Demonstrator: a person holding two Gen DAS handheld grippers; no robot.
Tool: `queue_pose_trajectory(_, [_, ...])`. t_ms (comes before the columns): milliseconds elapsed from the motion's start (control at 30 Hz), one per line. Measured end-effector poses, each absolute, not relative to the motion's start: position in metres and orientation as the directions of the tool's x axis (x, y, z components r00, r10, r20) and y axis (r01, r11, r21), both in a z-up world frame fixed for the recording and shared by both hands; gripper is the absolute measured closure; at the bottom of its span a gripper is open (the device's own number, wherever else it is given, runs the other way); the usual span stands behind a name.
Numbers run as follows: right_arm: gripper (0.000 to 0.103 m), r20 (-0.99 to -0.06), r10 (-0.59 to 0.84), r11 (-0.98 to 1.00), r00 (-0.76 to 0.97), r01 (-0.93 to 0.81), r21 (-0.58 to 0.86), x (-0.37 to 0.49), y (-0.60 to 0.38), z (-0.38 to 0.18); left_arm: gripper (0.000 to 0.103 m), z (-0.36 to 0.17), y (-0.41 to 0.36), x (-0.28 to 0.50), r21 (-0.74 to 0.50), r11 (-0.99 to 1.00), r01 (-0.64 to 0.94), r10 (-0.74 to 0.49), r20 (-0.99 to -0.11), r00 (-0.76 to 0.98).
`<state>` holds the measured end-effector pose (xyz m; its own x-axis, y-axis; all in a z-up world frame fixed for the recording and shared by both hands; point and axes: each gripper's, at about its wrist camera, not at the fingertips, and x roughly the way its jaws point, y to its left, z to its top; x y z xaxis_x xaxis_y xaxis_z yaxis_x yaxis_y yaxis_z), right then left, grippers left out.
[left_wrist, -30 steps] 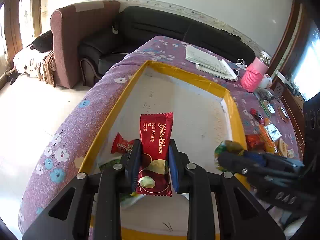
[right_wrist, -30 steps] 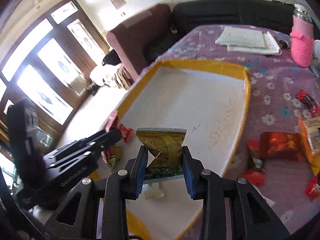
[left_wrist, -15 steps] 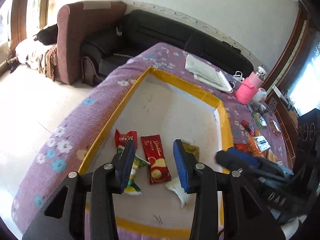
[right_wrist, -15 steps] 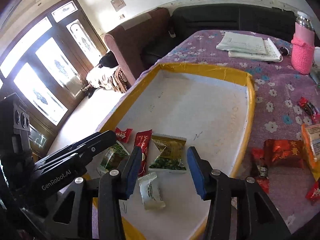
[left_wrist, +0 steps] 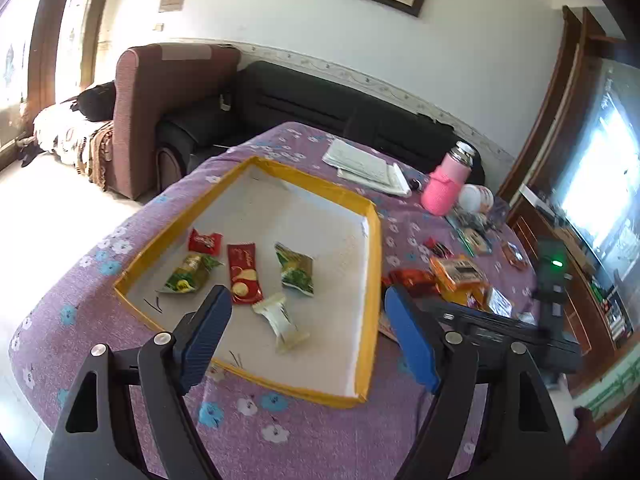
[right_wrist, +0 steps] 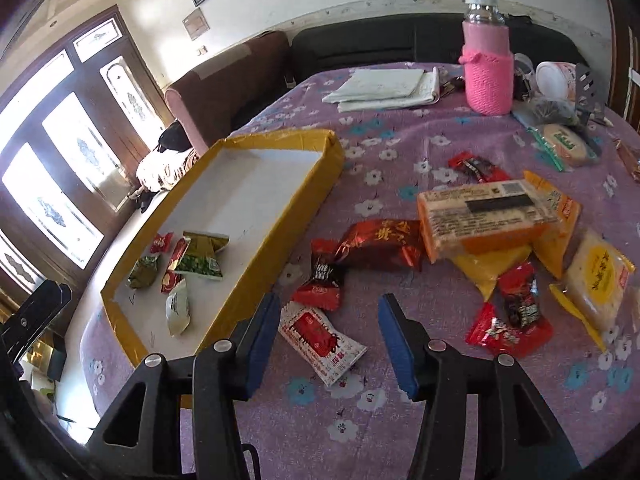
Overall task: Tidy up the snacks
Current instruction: 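Grasp the red-white sachet with the right gripper while the left grasps a dark red candy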
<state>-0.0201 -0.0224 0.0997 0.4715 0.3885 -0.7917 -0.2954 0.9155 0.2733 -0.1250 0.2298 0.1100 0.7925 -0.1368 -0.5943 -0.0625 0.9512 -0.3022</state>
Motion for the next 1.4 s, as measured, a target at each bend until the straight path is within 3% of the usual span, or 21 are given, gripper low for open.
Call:
queue_pose_trajectory(333, [0.054,-0.813,0.433,0.885,0.389,-0.357,0.3,-0.011,-0.003,0.062,0.024,0.118,0.22,-0.128,-0.283,0.959,-0.024,-0.149,-0.571,0.807])
queue_pose_trajectory(400, [0.058,-0.815,0.429,0.883,0.391,-0.371,0.287,-0.016,-0.001,0.061,0.024,0.116,0.211,-0.121,-0.286,0.958,0.007,-0.181,-0.586,0.79])
queue_pose_trajectory(533, [0.081,-0.821,0.411,0.885,0.395,-0.39,0.255,-0.024,0.0,0.06,0.024,0.118,0.188,-0.098,-0.288,0.951,0.112,-0.273,-0.614,0.741])
queue_pose_trajectory(800, [0.085,-0.821,0.292,0.938,0.491,-0.314,0.146,-0.052,-0.043,0.07,0.024,0.106,0.147,-0.026,-0.267,0.937,0.225,-0.349,-0.719,0.601])
queue_pose_trajectory(933, [0.09,-0.782,0.339,0.938,0.522,-0.248,0.241,-0.062,-0.098,0.07,0.024,0.08,0.103,0.012,-0.186,0.923,0.337,-0.347,-0.778,0.523])
queue_pose_trajectory(1167, [0.091,-0.755,0.435,0.899,0.49,-0.191,0.394,-0.05,-0.136,0.057,0.024,0.047,0.042,0.055,0.055,0.897,0.438,-0.187,-0.852,0.489])
queue_pose_trajectory(1300, [0.088,-0.74,0.473,0.88,0.478,-0.218,0.421,-0.051,-0.135,0.059,0.024,0.035,0.028,0.062,0.034,0.87,0.491,-0.202,-0.885,0.419])
queue_pose_trajectory(1367, [0.087,-0.736,0.474,0.88,0.484,-0.225,0.419,-0.052,-0.133,0.06,0.041,0.027,0.024,0.06,-0.013,0.858,0.513,-0.225,-0.908,0.353])
queue_pose_trajectory(1400, [0.086,-0.732,0.476,0.879,0.487,-0.23,0.419,-0.053,-0.134,0.061,0.065,0.025,0.022,0.057,0.009,0.859,0.512,-0.203,-0.912,0.356])
